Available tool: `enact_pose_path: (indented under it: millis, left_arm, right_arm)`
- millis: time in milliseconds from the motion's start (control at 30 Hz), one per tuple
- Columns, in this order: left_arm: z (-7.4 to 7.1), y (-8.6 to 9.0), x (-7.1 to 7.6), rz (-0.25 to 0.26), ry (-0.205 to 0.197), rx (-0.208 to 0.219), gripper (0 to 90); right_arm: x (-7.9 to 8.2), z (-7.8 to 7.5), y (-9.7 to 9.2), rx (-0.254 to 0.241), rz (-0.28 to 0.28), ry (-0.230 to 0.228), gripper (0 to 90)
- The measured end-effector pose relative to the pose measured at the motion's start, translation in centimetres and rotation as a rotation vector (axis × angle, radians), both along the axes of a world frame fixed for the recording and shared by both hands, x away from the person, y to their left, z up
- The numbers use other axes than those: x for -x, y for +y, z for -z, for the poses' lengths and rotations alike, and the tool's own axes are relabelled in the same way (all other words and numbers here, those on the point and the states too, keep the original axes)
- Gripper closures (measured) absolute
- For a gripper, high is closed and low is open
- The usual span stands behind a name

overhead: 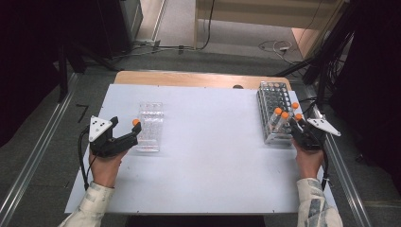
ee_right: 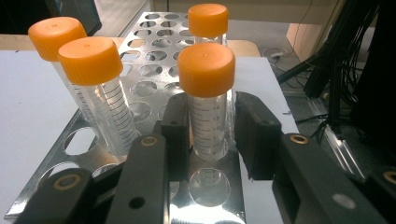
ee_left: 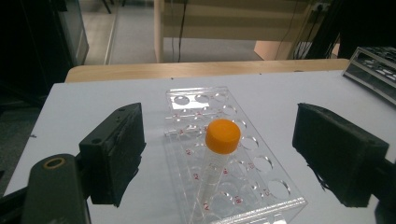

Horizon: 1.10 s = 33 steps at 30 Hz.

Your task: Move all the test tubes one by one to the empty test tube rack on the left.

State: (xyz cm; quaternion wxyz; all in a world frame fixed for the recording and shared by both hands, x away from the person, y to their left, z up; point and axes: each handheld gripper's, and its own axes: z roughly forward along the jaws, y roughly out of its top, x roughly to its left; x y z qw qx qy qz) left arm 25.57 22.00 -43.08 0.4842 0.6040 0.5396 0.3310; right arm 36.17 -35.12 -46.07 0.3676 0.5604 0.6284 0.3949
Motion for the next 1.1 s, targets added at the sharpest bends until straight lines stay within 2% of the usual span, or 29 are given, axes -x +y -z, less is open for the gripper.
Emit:
enact_pose_path:
  millis: [167,333,667,833,1000,1100]
  left_arm:
    - [0.0,0.0,0.0,0.001,-0.002,0.003,17.1]
    - [0.0,0.0,0.0,0.001,-0.001,0.003,17.2]
    - [0.0,-0.1,0.0,0.003,0.002,0.002,17.1]
    - [-0.1,0.0,0.1,0.002,-0.005,0.010,17.2]
    - [-0.1,-0.1,0.1,0.007,-0.002,0.008,17.3]
    - [-0.1,-0.3,0.1,0.010,-0.006,0.007,17.2]
  right_arm:
    - [0.0,0.0,0.2,0.011,-0.001,0.000,71.3]
    - [0.2,-0.4,0.2,0.005,0.000,-0.013,71.6]
    - [1.6,-3.7,0.1,-0.013,0.000,-0.102,71.9]
    - [2.6,-5.0,0.3,-0.024,-0.009,-0.128,71.9]
    - [4.0,-6.2,0.5,-0.052,-0.050,-0.125,71.9]
    - [5.0,-6.6,1.0,-0.043,-0.088,-0.105,71.9]
